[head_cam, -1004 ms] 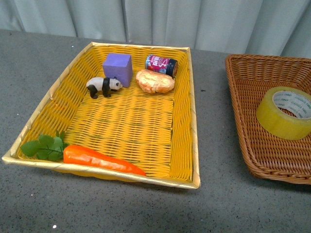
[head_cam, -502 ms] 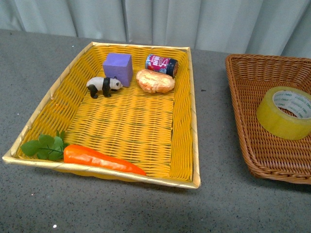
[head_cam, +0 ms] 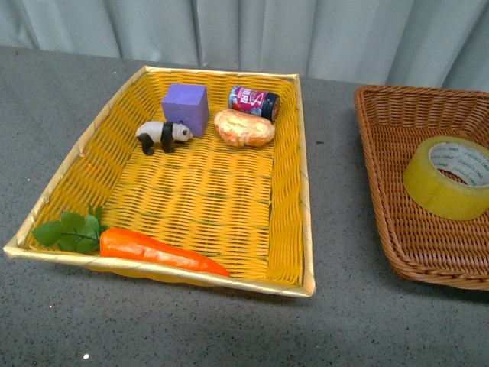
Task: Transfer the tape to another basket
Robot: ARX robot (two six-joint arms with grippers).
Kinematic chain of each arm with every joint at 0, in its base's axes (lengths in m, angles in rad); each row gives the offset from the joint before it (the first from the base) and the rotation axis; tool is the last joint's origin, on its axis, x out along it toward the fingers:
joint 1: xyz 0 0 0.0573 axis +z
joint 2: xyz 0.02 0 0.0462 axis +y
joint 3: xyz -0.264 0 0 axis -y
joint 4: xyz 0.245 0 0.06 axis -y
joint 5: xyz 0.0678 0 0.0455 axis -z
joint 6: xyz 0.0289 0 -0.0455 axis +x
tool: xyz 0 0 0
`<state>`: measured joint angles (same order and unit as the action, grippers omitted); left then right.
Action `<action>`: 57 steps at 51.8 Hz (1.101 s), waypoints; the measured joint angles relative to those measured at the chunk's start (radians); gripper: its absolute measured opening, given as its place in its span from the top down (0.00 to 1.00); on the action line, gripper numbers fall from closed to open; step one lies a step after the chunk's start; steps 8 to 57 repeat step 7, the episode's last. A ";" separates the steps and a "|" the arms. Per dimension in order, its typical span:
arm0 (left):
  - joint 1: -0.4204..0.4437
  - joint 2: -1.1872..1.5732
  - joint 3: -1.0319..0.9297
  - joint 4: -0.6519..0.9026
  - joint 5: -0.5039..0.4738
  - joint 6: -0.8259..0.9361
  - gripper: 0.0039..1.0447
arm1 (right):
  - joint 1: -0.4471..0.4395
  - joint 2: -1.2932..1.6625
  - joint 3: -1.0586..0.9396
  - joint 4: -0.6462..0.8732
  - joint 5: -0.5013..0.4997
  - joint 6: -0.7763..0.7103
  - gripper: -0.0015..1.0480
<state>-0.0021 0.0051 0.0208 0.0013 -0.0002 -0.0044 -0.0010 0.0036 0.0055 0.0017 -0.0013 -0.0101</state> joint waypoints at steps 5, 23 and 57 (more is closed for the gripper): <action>0.000 0.000 0.000 0.000 0.000 0.000 0.06 | 0.000 0.000 0.000 0.000 0.000 0.000 0.09; 0.000 0.000 0.000 0.000 0.000 0.000 0.06 | 0.000 0.000 0.000 0.000 0.000 0.000 0.09; 0.000 0.000 0.000 0.000 0.000 0.000 0.06 | 0.000 0.000 0.000 0.000 0.000 0.000 0.09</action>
